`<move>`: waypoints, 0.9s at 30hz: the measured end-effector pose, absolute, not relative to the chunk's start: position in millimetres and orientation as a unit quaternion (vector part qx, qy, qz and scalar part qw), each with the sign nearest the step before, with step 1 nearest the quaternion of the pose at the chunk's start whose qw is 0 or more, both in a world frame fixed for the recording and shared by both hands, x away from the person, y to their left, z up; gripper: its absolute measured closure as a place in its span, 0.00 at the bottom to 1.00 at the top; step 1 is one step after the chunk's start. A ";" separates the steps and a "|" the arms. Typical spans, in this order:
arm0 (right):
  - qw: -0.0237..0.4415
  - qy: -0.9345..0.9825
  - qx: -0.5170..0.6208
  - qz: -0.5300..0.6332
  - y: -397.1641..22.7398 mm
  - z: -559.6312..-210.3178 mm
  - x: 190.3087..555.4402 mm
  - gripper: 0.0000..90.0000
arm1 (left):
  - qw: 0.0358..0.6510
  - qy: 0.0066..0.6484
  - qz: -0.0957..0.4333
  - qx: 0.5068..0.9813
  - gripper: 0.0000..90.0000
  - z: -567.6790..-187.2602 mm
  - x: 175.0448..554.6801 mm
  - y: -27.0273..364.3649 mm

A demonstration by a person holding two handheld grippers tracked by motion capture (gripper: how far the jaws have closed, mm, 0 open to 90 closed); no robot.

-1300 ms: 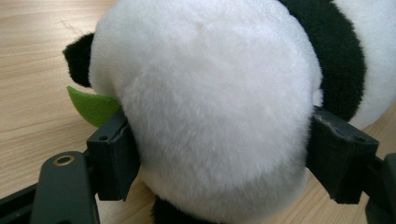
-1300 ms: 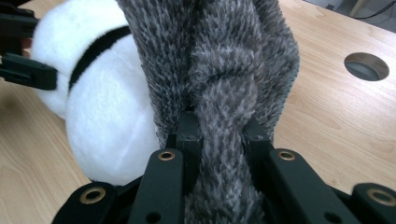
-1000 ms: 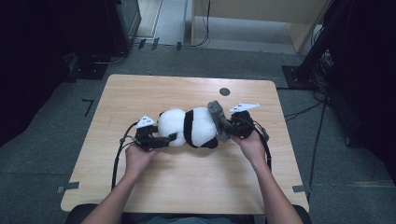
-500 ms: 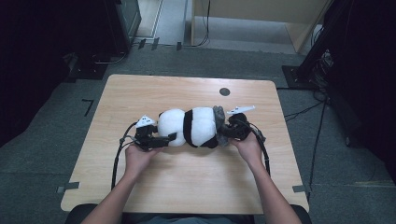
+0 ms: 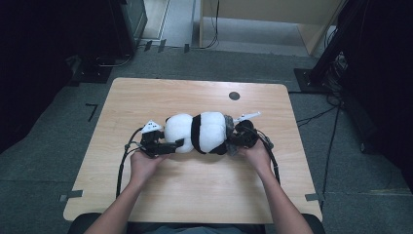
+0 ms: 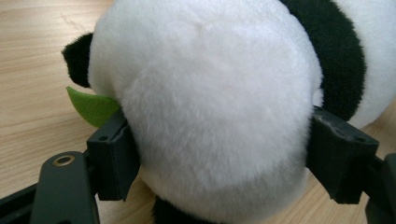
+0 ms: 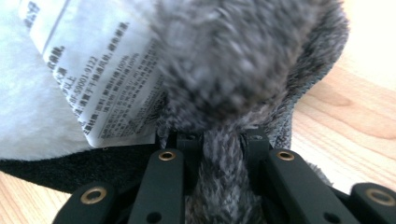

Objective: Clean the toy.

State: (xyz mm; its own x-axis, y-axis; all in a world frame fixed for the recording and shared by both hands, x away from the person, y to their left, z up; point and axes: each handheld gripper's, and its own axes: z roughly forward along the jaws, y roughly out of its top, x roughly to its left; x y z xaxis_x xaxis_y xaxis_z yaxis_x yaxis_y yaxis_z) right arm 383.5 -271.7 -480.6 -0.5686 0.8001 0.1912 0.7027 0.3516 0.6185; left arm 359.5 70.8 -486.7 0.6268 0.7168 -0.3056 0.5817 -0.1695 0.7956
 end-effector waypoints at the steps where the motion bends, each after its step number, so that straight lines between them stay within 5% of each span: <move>1: 0.074 0.816 0.461 0.341 -274.0 -478.8 383.8 0.85 | 0.483 0.427 0.070 0.762 0.23 -486.7 359.6 70.9; 14: 0.130 0.762 0.471 0.424 -303.5 -427.1 368.3 0.85 | 0.481 0.424 0.072 0.764 0.23 -486.4 359.6 70.6; 27: 0.128 0.801 0.375 0.448 -252.4 -380.4 340.6 0.85 | 0.480 0.418 0.073 0.768 0.24 -484.7 360.6 70.8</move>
